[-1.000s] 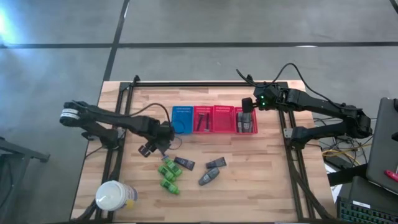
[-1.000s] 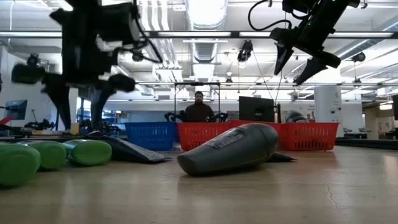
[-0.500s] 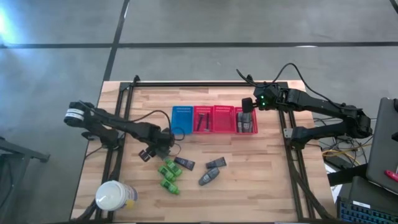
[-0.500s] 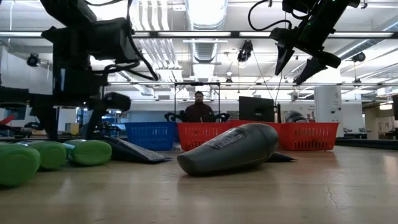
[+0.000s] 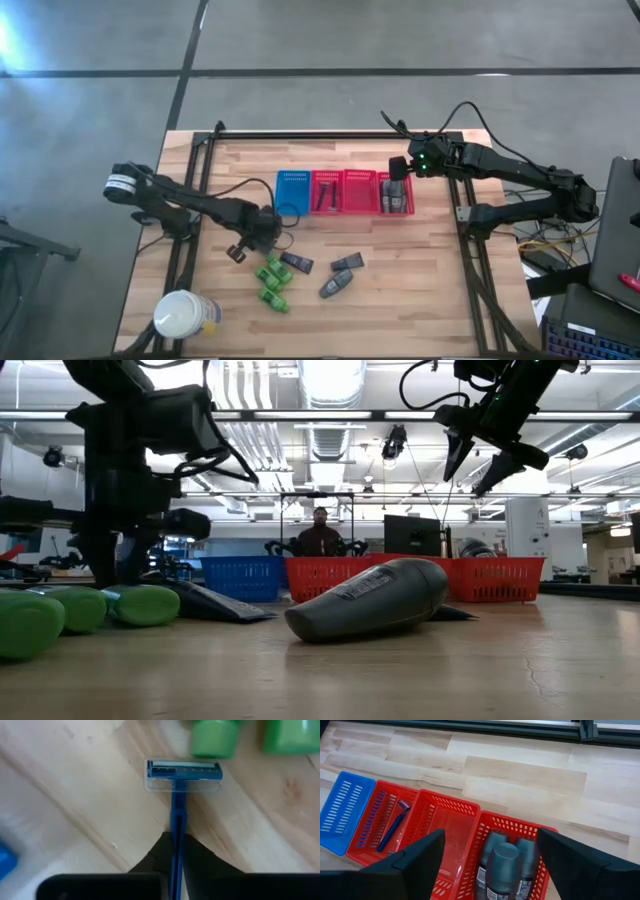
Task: Pick & Place Travel size toiletries
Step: Put the blue razor into the left red bin
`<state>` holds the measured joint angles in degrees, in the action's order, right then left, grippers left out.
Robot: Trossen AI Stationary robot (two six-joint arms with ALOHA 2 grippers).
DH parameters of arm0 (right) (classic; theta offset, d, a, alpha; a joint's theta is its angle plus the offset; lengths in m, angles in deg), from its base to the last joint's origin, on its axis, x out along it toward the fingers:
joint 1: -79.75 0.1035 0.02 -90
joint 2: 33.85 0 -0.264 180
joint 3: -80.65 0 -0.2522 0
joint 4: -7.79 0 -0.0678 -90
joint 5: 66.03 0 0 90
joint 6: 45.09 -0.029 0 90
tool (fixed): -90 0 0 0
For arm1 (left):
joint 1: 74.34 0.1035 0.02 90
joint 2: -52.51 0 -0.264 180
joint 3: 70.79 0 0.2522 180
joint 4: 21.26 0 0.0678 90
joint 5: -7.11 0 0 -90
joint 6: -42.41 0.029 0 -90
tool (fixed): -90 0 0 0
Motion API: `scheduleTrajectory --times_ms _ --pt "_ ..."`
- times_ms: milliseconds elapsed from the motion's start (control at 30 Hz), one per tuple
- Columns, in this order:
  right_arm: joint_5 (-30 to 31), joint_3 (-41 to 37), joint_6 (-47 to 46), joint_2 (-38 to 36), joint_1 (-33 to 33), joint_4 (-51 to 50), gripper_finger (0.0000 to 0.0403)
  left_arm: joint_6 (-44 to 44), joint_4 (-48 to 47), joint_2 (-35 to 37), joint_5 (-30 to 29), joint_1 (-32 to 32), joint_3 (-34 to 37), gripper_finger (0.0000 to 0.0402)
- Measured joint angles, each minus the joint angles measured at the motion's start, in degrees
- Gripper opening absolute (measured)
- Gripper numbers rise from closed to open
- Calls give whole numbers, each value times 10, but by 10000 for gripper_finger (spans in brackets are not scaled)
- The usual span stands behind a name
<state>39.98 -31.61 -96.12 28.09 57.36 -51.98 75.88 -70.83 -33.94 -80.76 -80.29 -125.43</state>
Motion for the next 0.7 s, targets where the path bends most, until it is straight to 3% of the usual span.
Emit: scheduleTrajectory --times_ms 200,333,433,533,700 --pt "0 0 0 0 0 0 298 -239 -52 69 11 9 -24 24" --pt "0 0 0 0 0 0 293 -454 11 146 34 51 -43 20" --pt "0 0 0 0 0 1 290 -618 108 168 70 130 -44 20" --pt "0 0 0 0 0 1 288 -769 215 148 133 216 -38 21" --pt "0 0 2 0 0 1 292 -933 389 58 144 270 -53 22"
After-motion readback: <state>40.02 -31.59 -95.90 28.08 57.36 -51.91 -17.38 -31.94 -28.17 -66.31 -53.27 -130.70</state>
